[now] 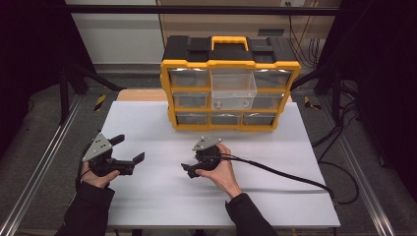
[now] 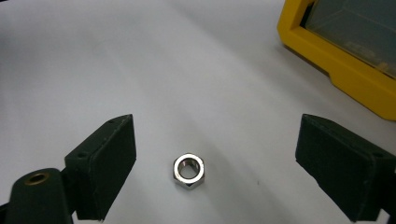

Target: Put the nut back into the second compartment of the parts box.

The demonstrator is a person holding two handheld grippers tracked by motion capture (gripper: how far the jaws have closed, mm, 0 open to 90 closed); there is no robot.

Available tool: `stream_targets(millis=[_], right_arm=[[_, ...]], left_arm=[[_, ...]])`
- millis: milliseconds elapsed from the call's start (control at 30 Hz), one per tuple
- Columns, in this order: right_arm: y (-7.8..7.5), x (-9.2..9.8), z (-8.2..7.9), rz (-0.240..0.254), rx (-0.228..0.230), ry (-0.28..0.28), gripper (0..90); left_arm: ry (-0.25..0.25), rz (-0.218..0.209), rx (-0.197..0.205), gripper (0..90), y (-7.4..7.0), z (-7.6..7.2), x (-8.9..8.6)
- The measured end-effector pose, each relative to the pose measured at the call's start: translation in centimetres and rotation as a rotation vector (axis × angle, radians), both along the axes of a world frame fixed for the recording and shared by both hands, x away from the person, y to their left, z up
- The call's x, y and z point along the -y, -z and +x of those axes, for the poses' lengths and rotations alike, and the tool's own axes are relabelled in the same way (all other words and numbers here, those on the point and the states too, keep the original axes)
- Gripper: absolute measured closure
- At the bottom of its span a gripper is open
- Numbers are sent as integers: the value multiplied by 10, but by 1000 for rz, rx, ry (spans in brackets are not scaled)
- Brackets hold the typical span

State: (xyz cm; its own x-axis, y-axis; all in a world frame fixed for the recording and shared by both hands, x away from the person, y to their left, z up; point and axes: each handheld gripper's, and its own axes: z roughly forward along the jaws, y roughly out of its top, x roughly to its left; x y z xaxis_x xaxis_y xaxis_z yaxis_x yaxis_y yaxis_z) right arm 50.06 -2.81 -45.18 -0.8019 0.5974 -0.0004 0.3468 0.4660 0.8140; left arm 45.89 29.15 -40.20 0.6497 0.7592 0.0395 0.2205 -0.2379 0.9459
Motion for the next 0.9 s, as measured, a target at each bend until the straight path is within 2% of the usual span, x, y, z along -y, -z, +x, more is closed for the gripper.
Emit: stream_targets(millis=[100,433,467,600,633,800,900], right_arm=[[4,-2,0,-5,-14,1,156],[15,-5,-1,-39,-14,-16,225],[16,-6,-1,-34,-18,-5,231],[21,-8,-1,-56,-25,-6,278],[22,-8,-1,-58,-35,1,291],[25,-8,0,-67,-24,-12,367],[26,-9,-1,-68,-37,-8,410]], left_arm=[[0,0,0,4,0,0,0],[1,1,-1,5,0,0,0],[1,1,0,5,0,0,0],[0,0,0,5,0,0,0],[1,0,-1,5,0,0,0],[1,-1,0,5,0,0,0],[1,0,0,5,0,0,0]])
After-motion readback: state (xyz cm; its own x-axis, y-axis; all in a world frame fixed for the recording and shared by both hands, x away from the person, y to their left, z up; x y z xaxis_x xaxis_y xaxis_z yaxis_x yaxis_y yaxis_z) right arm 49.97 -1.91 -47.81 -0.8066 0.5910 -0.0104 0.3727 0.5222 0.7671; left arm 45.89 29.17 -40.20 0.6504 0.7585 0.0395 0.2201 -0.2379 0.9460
